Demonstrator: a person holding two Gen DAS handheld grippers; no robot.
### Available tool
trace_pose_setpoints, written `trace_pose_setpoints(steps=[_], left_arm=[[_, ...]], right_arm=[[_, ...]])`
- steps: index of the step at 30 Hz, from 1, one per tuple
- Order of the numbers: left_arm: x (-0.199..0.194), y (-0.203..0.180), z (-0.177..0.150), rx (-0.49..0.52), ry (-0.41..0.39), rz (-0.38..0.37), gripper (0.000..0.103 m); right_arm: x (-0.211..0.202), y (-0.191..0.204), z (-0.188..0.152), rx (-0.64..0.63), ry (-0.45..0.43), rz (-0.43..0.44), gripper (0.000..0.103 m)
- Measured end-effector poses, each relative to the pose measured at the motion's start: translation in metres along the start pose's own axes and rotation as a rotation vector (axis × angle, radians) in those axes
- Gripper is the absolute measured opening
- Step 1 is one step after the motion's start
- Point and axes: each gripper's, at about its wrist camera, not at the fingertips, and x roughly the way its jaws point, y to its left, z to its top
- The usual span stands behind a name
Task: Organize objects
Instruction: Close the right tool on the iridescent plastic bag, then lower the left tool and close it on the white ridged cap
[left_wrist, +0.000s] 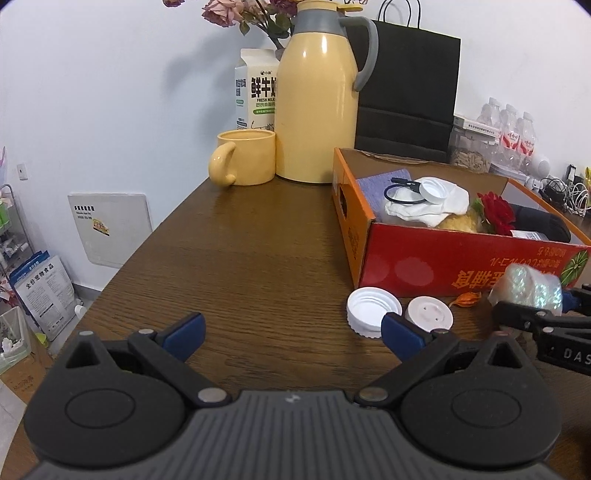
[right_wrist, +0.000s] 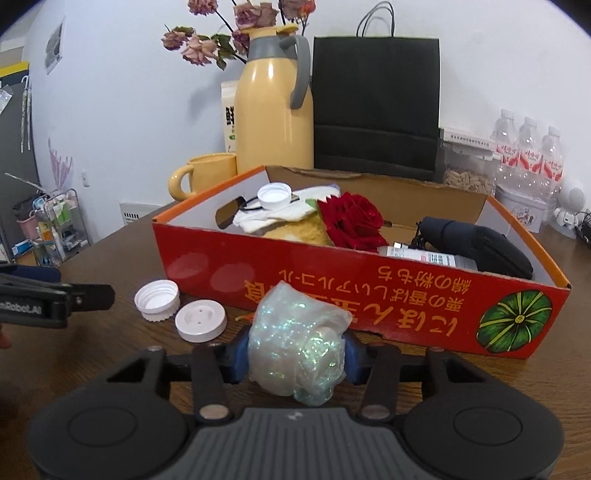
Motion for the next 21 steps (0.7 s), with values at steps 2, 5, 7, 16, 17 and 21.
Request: trace_pose_setpoints(steps=[2, 5, 7, 16, 17, 21], left_arm=[[0.002, -0.003, 0.0, 0.007, 0.006, -0.003, 0.103], [0.006, -0.01, 0.001, 0.025, 0.019, -0.009, 0.103], [0.011, -0.016, 0.002, 0.043, 0.032, -0.013, 0.103], [0.031, -0.036, 0.005, 0.091, 0.059, 0.006, 0.103], [0.033, -0.038, 0.006, 0.092, 0.06, 0.007, 0.103], [0.038, -0.04, 0.007, 0.093, 0.062, 0.014, 0.103]], right_arm=[[-0.004, 0.0, 0.001, -0.001, -0.021, 0.001, 0.046], [-0.012, -0.003, 0.0, 0.002, -0.054, -0.006, 0.046], [-0.017, -0.006, -0.001, 0.004, -0.073, -0.016, 0.046], [-0.038, -0.031, -0.01, 0.014, -0.115, -0.078, 0.046], [-0.04, -0.035, -0.011, 0.018, -0.117, -0.085, 0.046], [-0.046, -0.048, -0.015, 0.033, -0.122, -0.11, 0.046]])
